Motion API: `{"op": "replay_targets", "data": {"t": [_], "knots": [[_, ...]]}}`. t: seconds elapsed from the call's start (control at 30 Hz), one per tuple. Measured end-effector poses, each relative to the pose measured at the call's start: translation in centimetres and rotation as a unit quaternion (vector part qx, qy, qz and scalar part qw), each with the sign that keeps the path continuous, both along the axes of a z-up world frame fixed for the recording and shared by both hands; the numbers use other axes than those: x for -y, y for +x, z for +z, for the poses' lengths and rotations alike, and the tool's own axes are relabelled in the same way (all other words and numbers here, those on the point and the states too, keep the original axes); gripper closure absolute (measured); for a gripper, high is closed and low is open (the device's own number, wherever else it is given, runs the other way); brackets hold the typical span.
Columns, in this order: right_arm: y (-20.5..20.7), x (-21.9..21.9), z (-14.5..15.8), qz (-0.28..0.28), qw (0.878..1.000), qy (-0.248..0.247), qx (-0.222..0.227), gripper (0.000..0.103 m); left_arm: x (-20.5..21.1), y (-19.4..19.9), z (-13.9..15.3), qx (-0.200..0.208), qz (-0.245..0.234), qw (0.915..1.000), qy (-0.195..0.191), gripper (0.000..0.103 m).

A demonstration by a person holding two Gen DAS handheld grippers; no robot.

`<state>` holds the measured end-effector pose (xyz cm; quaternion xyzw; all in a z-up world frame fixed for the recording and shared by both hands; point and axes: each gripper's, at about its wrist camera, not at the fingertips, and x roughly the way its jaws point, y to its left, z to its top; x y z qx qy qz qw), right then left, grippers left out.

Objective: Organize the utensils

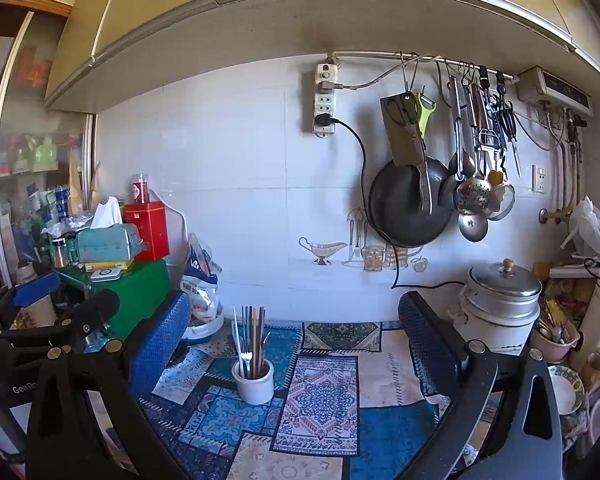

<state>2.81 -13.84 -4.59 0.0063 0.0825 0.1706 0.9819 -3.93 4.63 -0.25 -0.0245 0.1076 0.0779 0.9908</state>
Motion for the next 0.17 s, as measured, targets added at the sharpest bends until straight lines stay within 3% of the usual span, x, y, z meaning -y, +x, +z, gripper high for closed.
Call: {"op": "replay_targets", "data": {"t": [0.17], "knots": [[0.9,-0.3,0.0,0.002,1.000,0.002,-0.003,0.000,-0.6,1.2,-0.4,-0.006,0.002,1.0000,-0.006,0.001]]}}
